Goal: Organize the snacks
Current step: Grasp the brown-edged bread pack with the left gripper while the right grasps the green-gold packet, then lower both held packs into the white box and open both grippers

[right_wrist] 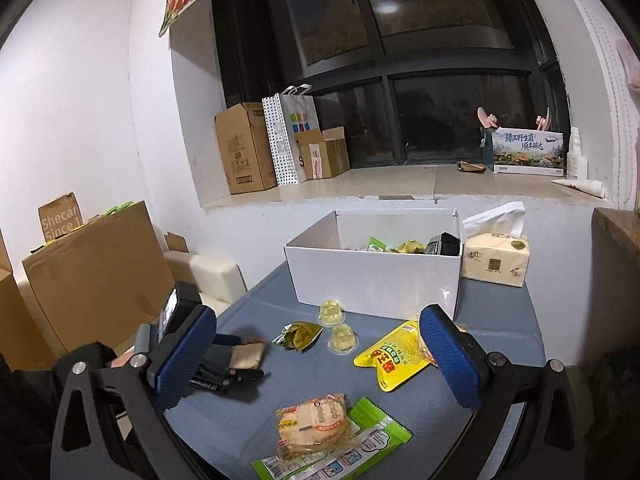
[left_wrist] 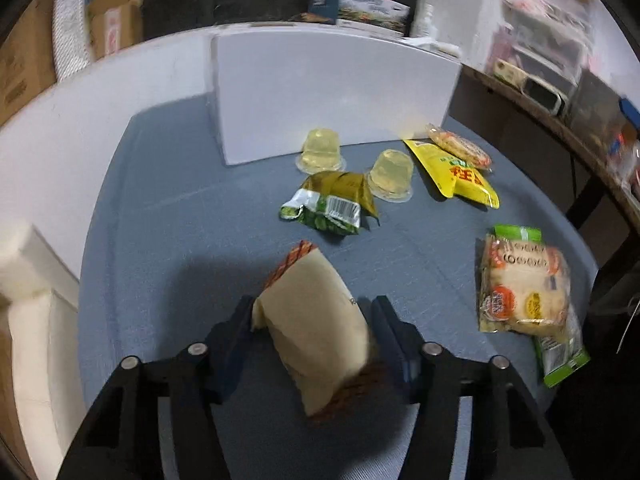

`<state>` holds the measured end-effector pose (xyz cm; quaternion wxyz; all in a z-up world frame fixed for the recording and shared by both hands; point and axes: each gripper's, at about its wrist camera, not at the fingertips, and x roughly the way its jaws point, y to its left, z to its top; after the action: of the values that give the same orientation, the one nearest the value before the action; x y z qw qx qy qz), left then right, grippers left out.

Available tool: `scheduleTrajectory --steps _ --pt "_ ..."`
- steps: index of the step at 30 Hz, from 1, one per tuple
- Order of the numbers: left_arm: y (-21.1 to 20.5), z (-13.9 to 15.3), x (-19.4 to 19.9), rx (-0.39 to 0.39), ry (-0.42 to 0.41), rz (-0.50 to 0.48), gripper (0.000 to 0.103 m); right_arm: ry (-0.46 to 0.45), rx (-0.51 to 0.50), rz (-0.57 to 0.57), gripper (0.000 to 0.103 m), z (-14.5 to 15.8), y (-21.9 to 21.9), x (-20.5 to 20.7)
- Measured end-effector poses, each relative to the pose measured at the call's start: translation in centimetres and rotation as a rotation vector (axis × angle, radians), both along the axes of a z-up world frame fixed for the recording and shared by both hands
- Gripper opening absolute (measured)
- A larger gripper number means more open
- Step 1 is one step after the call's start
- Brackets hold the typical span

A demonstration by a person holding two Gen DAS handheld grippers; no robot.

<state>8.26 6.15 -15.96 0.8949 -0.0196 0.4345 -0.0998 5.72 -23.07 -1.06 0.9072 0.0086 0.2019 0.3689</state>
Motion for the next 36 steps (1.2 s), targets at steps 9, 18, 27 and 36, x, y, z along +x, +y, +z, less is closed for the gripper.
scheduleTrajectory --steps 9,18,27,36 --pt "1.0 4.2 -3.5 -0.032 -0.154 0.083 0.049 0.032 -0.074 0.013 0.103 -0.9 2.1 0.8" --pt "2.6 11.0 -8.0 -0.043 -0.336 0.116 0.049 0.129 -0.331 0.191 0.103 -4.8 12.2 4.3" --pt "4.5 10.3 -9.1 -0.088 -0.344 0.162 0.049 0.344 -0.445 0.198 0.103 -9.9 20.7 11.5" --pt "4.8 9.6 -9.2 -0.108 -0.333 0.162 0.049 0.363 -0.567 0.177 0.042 -13.0 22.6 12.9"
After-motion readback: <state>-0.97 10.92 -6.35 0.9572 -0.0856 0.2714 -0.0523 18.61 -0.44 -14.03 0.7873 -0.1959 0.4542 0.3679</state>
